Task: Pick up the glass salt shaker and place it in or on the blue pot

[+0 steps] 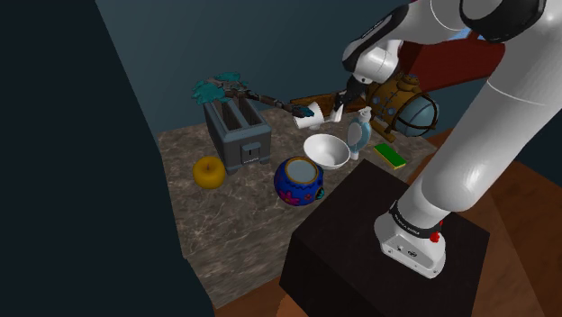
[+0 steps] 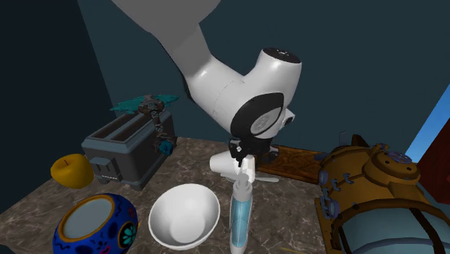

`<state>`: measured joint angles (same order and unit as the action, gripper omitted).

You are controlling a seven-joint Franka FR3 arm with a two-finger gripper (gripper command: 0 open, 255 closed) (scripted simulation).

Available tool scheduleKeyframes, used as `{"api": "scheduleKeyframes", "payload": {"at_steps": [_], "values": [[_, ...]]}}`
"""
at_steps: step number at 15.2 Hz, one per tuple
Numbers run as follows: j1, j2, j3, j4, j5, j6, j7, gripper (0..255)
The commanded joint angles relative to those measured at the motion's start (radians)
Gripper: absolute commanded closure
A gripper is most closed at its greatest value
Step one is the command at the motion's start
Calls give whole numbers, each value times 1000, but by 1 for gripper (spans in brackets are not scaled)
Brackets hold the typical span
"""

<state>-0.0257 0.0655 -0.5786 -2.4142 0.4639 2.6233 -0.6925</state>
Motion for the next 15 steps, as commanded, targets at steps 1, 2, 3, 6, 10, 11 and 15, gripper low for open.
{"api": "scheduleKeyframes", "payload": {"at_steps": [1,2,3,6,10,11,15], "values": [[4,-28,-7,1,-46,-18,39,255],[5,-41,-9,3,-67,-28,56,255],[5,-54,-11,4,-87,-38,73,255],[2,-91,-13,12,-143,-70,118,255],[-4,-137,-11,27,-206,-116,171,255],[-6,-148,-9,31,-220,-129,183,255],[-15,-187,-2,52,-268,-178,225,255]]}}
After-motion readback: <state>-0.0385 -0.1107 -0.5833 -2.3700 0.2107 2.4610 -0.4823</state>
